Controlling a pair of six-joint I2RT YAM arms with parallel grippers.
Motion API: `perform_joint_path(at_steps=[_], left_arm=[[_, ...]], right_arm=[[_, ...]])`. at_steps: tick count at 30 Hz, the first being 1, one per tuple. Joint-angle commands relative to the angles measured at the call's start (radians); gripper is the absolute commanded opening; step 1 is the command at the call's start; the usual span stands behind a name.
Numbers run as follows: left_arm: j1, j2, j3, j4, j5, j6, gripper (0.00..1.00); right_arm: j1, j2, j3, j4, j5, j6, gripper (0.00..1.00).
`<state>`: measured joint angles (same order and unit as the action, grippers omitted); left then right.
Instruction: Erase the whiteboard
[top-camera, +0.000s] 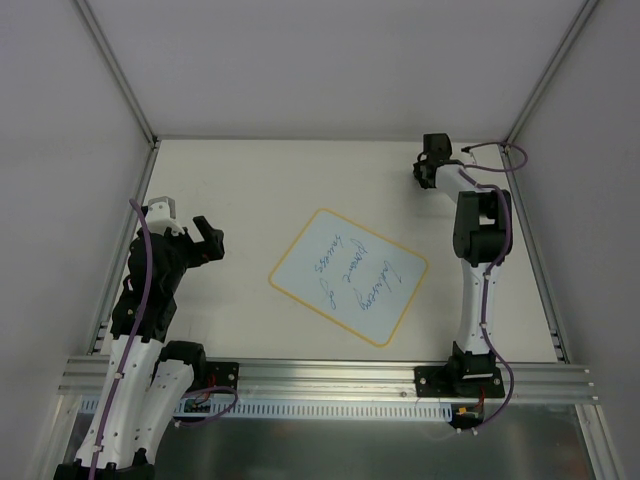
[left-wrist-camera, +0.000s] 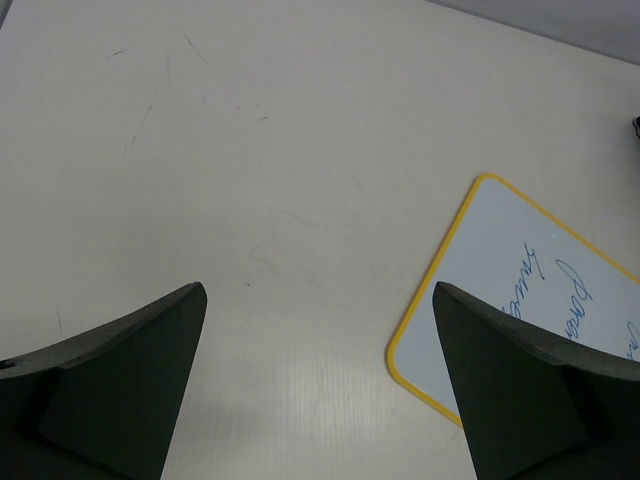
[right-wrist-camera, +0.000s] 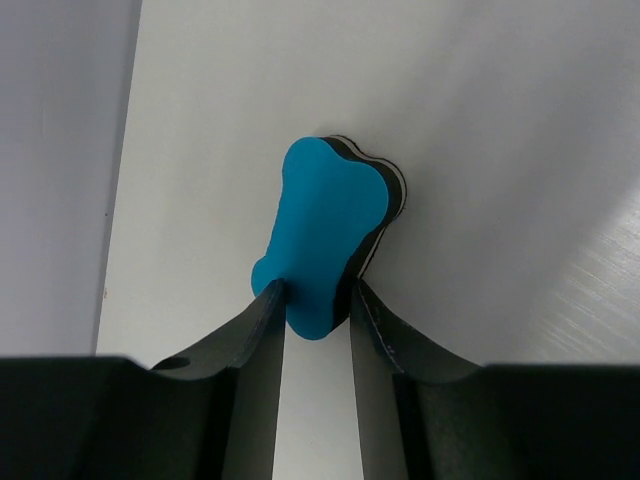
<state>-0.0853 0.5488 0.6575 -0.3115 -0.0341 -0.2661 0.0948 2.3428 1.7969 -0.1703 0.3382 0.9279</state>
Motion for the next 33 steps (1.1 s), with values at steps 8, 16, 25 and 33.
perform_joint_path(at_steps=[8, 16, 25, 33], left_arm=[[-0.004, -0.015, 0.001, 0.031, 0.022, -0.004, 0.99], [-0.002, -0.036, -0.001, 0.031, 0.022, -0.004, 0.99], [-0.004, -0.038, -0.001, 0.032, 0.031, -0.005, 0.99], [-0.004, -0.023, 0.001, 0.031, 0.059, -0.002, 0.99]], right_arm=[[-0.023, -0.077, -0.142, -0.047, -0.071, 0.066, 0.0], [-0.003, -0.322, -0.496, 0.028, -0.163, 0.058, 0.0], [0.042, -0.623, -0.844, 0.061, -0.243, -0.118, 0.0], [0.088, -0.663, -0.823, -0.133, -0.22, -0.259, 0.37]])
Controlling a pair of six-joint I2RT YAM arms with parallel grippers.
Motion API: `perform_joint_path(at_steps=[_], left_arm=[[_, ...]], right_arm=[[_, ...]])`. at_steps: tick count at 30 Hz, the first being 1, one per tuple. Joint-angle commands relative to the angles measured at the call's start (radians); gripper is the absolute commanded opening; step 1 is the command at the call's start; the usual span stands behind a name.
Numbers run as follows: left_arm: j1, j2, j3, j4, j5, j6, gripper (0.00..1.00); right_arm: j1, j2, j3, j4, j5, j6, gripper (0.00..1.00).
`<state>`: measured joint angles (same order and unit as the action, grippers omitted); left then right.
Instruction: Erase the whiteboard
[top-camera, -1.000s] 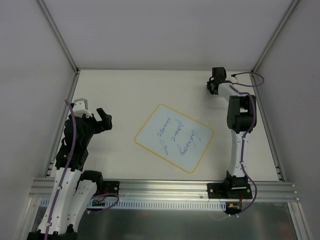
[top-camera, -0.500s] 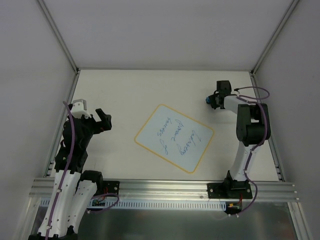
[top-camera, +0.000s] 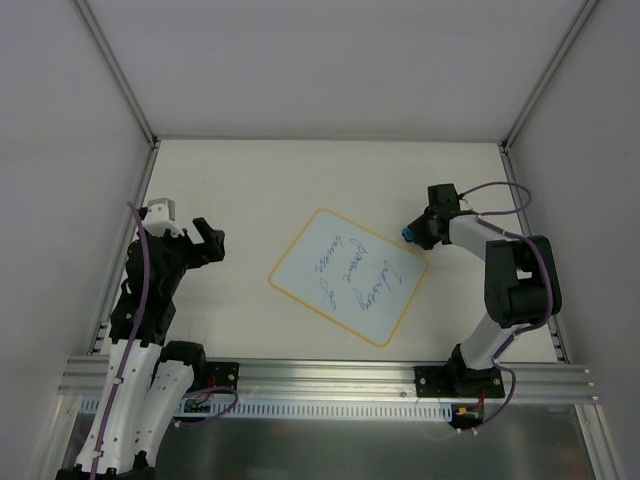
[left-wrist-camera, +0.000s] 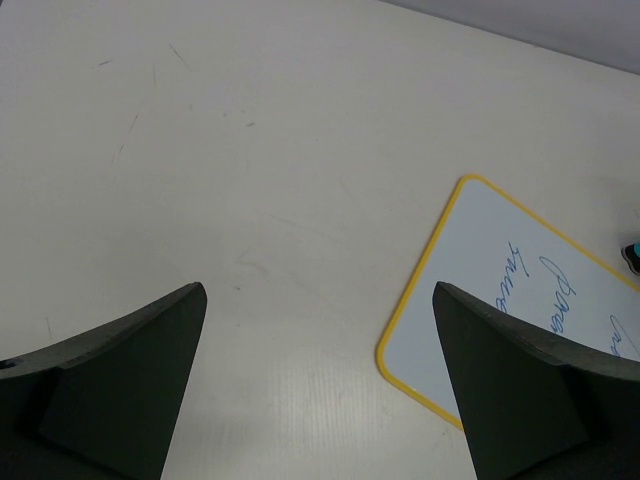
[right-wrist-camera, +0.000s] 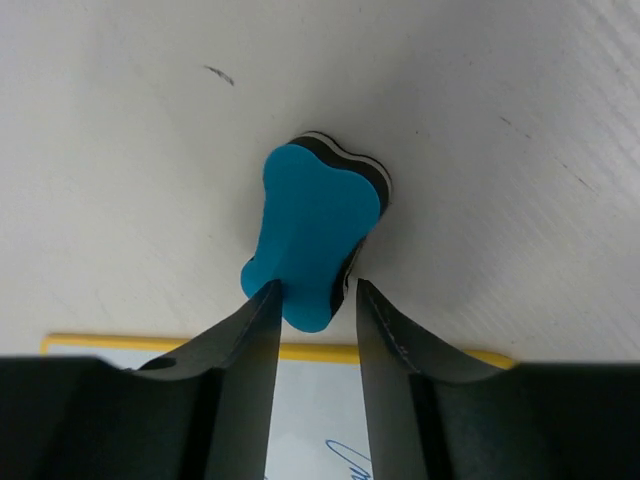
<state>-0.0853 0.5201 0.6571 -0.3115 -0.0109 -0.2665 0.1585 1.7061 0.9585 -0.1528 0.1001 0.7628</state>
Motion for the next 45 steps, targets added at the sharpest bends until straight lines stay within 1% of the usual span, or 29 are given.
perform_joint_path(at_steps=[1, 3, 4, 7, 12, 17, 23, 27, 31, 37, 43, 45], left_arm=[[-0.004, 0.006, 0.001, 0.031, 0.037, -0.002, 0.99], [-0.004, 0.004, -0.001, 0.031, 0.035, -0.002, 0.99], [-0.004, 0.001, -0.002, 0.031, 0.034, -0.002, 0.99], [-0.004, 0.001, -0.002, 0.031, 0.037, -0.002, 0.99], [-0.005, -0.002, -0.002, 0.031, 0.035, 0.0, 0.99], [-0.005, -0.003, -0.004, 0.031, 0.032, 0.0, 0.99], [-0.005, -0.005, -0.005, 0.031, 0.032, 0.001, 0.99], [-0.008, -0.006, -0.007, 0.031, 0.031, 0.001, 0.99], [-0.01, -0.009, -0.005, 0.031, 0.031, 0.003, 0.99], [-0.013, -0.011, -0.007, 0.031, 0.034, 0.003, 0.99], [-0.014, -0.014, -0.007, 0.031, 0.032, 0.004, 0.99], [-0.014, -0.014, -0.008, 0.031, 0.034, 0.004, 0.99]], right_arm=[[0.03, -0.033, 0.017, -0.16, 0.053, -0.102, 0.4], [0.048, -0.051, 0.028, -0.191, 0.099, -0.118, 0.49], [0.053, -0.054, 0.037, -0.203, 0.137, -0.125, 0.55], [0.062, -0.059, 0.081, -0.24, 0.191, -0.145, 0.62], [0.09, -0.043, 0.143, -0.277, 0.253, -0.145, 0.63], [0.108, -0.014, 0.195, -0.28, 0.293, -0.08, 0.64], [0.124, 0.05, 0.259, -0.301, 0.34, -0.007, 0.65], [0.131, 0.096, 0.286, -0.323, 0.34, 0.026, 0.64], [0.13, 0.128, 0.281, -0.323, 0.325, 0.062, 0.64], [0.13, 0.15, 0.276, -0.326, 0.316, 0.076, 0.63], [0.13, 0.158, 0.275, -0.324, 0.319, 0.075, 0.53], [0.13, 0.156, 0.275, -0.324, 0.32, 0.075, 0.48]])
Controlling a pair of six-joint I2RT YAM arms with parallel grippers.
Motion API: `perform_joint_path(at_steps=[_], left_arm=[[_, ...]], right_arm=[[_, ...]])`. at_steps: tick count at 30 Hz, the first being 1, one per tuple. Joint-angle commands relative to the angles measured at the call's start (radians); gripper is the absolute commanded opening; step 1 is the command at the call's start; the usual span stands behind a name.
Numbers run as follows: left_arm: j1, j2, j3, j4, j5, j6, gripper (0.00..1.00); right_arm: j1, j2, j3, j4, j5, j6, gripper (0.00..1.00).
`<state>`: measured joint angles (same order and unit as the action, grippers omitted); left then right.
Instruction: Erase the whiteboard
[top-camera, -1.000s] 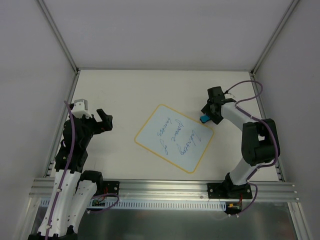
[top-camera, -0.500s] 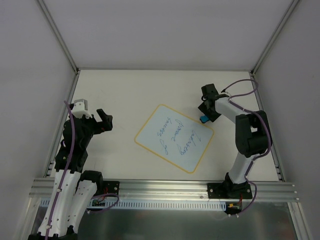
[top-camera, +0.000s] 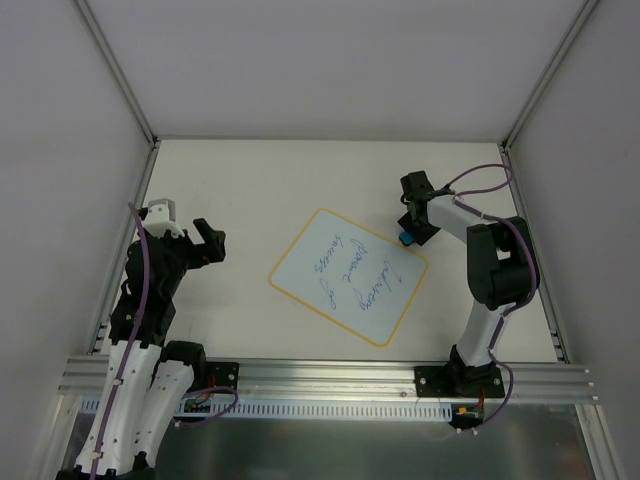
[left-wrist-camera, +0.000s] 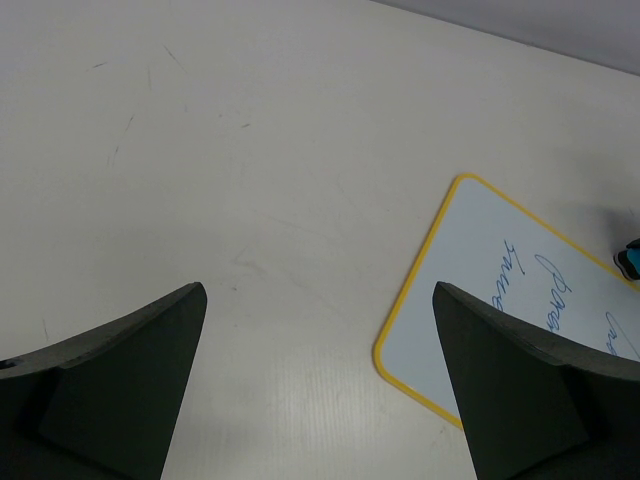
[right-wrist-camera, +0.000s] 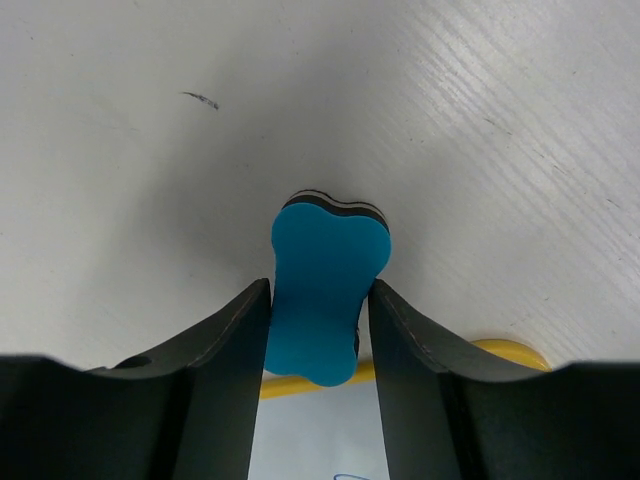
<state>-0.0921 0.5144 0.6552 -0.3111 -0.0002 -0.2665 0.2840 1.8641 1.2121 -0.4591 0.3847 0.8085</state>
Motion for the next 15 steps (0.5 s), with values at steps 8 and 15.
perform_joint_path(at_steps=[8, 15], left_arm=[[-0.009, 0.041, -0.008, 0.03, 0.078, -0.005, 0.99], [-0.011, 0.219, 0.046, 0.024, 0.247, -0.036, 0.99]], right_arm=[[0.004, -0.049, 0.014, -0.018, 0.006, -0.064, 0.11], [0.006, -0.138, -0.031, -0.016, -0.023, -0.262, 0.02]])
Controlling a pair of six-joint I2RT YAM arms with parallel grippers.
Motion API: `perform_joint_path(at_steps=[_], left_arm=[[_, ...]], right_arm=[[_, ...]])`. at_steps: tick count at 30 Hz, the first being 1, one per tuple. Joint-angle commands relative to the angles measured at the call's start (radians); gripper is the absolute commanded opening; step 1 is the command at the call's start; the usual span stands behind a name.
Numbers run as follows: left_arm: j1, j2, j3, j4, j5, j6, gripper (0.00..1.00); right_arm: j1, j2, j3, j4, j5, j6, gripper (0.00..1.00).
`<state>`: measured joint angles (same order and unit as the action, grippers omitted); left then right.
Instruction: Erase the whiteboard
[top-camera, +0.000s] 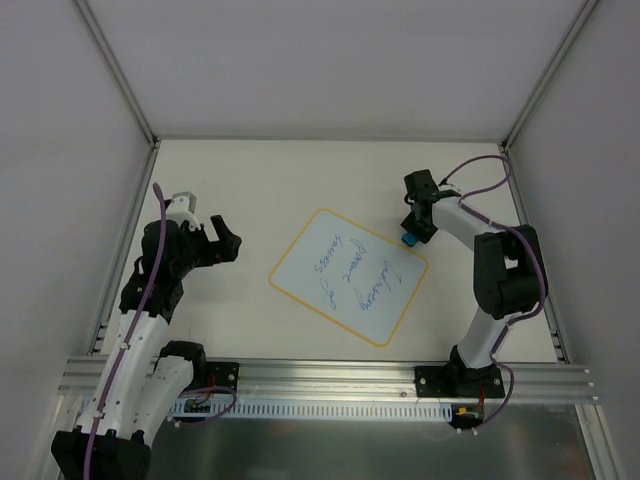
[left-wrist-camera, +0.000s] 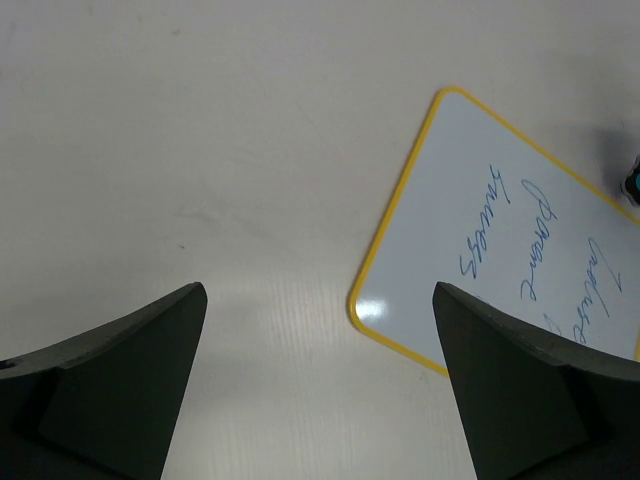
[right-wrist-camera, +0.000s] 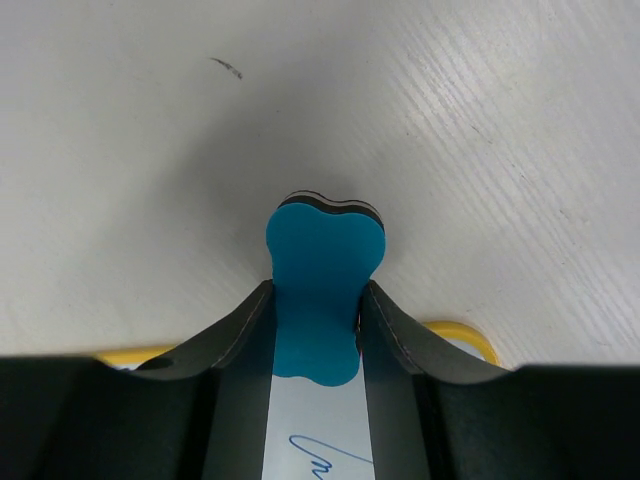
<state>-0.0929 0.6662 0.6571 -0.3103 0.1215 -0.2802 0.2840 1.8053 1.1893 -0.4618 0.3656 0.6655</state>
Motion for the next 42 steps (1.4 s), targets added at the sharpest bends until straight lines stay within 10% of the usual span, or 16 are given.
perform_joint_path(at_steps=[1, 28, 42], left_arm=[[-0.01, 0.087, 0.053, 0.022, 0.142, -0.025, 0.99], [-0.01, 0.197, 0.041, 0.005, 0.142, 0.01, 0.99], [-0.122, 0.375, 0.084, -0.013, 0.1, -0.025, 0.99]], right_arm=[[0.006, -0.081, -0.008, -0.015, -0.008, -0.144, 0.02], [0.273, 0.259, 0.285, -0.044, -0.364, -0.521, 0.0], [0.382, 0.163, 0.351, -0.043, -0.372, -0.544, 0.0]])
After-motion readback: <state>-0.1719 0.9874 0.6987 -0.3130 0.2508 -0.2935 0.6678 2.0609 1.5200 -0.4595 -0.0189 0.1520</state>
